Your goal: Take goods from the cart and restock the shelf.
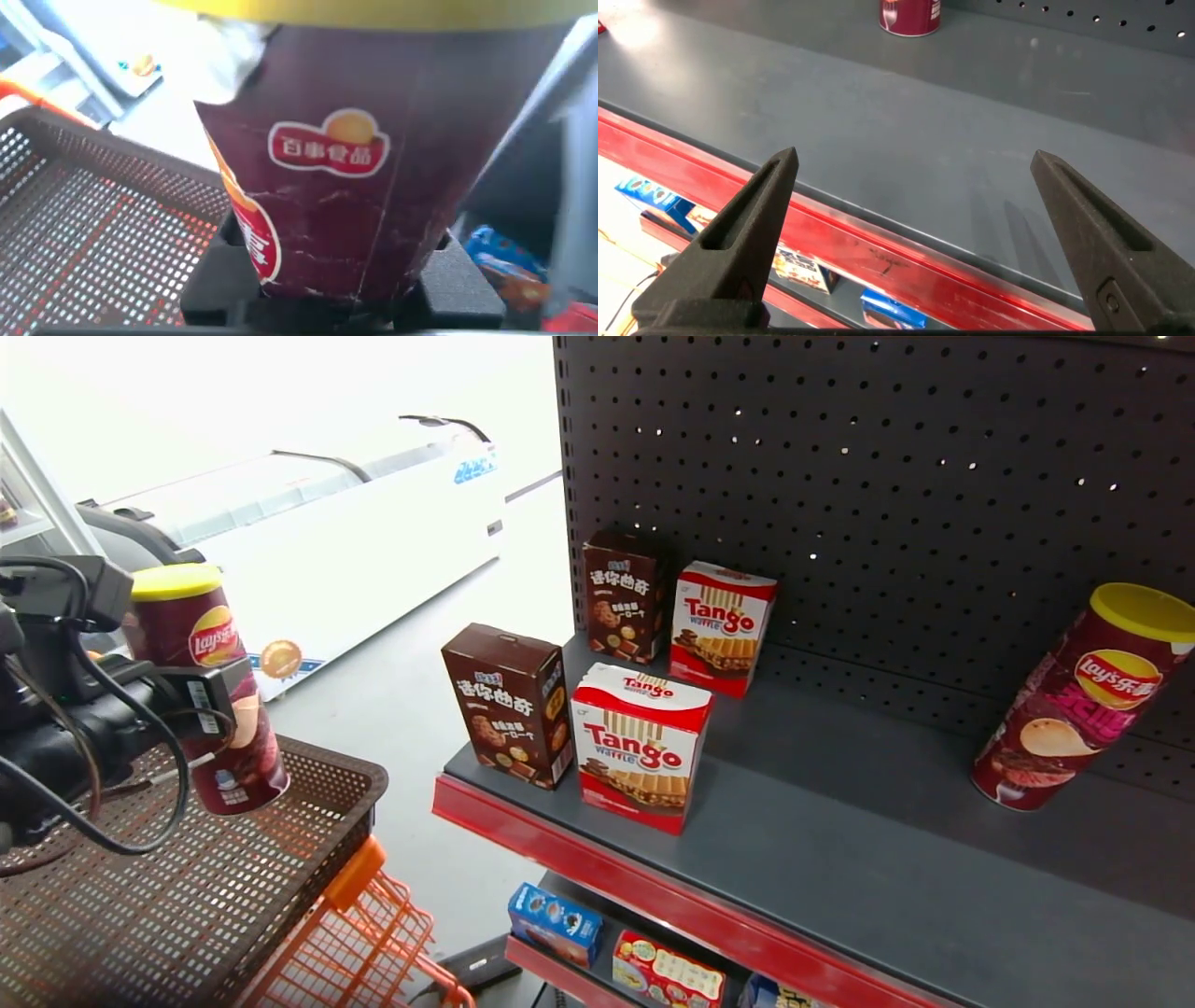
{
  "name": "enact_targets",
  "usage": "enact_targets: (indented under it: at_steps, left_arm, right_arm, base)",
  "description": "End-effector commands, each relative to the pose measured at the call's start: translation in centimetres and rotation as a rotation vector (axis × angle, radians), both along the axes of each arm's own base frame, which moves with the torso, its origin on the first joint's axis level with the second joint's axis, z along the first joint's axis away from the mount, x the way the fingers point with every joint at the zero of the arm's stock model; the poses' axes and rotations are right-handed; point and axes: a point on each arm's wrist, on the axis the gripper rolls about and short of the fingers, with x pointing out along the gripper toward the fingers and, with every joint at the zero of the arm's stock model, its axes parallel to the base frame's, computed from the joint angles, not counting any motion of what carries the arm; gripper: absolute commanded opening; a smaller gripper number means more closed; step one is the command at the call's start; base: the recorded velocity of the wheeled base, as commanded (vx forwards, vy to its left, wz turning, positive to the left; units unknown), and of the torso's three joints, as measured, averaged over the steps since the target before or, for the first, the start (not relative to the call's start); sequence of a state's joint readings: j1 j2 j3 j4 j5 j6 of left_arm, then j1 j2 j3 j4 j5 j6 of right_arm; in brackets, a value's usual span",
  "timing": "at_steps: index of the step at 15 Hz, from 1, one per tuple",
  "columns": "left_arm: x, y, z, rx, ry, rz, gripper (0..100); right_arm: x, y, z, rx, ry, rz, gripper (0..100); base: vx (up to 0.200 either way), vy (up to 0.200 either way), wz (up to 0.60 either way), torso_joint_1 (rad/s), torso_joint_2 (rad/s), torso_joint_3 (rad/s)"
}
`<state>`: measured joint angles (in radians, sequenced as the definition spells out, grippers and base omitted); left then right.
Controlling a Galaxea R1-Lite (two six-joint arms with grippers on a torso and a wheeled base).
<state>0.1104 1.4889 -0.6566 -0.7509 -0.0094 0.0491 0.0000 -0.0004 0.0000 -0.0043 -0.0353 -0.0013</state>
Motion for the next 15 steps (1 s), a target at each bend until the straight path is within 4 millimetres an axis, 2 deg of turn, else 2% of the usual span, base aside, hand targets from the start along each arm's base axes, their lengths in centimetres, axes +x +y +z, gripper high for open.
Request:
enact_targets:
  at_steps: [1, 4, 5, 7, 9, 11, 12, 14, 15]
  left_arm:
    - [-2.5, -0.8, 2.1, 0.005, -0.086, -0.030, 0]
    - [-3.6, -3.3, 2.9, -0.032, -0.128, -0.195, 0]
    - [-3.6, -3.5, 3.1, -0.036, -0.140, -0.206, 0]
    - [-4.3, -4.6, 2.3, -0.038, -0.132, -0.310, 0]
    - [-4.9, -6.1, 2.4, -0.041, -0.142, -0.436, 0]
    - [-5.1, -6.4, 2.4, -0.040, -0.145, -0.478, 0]
    - [-5.4, -7.4, 2.3, -0.046, -0.141, -0.561, 0]
    - [-5.6, -7.8, 2.1, -0.050, -0.126, -0.628, 0]
    - [-5.9, -7.9, 1.5, -0.053, -0.106, -0.663, 0]
  right_arm:
    - [0.0, 0.0, 0.0, 0.000, 0.000, 0.000, 100]
    - [0.0, 0.0, 0.0, 0.000, 0.000, 0.000, 100]
    - [0.0, 0.0, 0.0, 0.000, 0.000, 0.000, 100]
    - [0.0, 0.0, 0.0, 0.000, 0.000, 0.000, 100]
    - [0.0, 0.0, 0.0, 0.000, 0.000, -0.001, 100]
    - [0.0, 0.0, 0.0, 0.000, 0.000, 0.000, 100]
    - [0.0, 0.0, 0.0, 0.000, 0.000, 0.000, 100]
    - [0.0, 0.0, 0.0, 0.000, 0.000, 0.000, 100]
    - [0.0, 0.0, 0.0, 0.000, 0.000, 0.000, 100]
  base:
    - [0.000, 0.000, 0.00, 0.000, 0.00, 0.000]
    - [0.000, 0.000, 0.00, 0.000, 0.00, 0.000]
    - [0.000, 0.000, 0.00, 0.000, 0.00, 0.000]
    - [0.000, 0.000, 0.00, 0.000, 0.00, 0.000]
    - [0.000, 0.000, 0.00, 0.000, 0.00, 0.000]
    - [0.000, 0.000, 0.00, 0.000, 0.00, 0.000]
    - [0.000, 0.000, 0.00, 0.000, 0.00, 0.000]
    - [0.000, 0.000, 0.00, 0.000, 0.00, 0.000]
    - [0.000, 0.000, 0.00, 0.000, 0.00, 0.000]
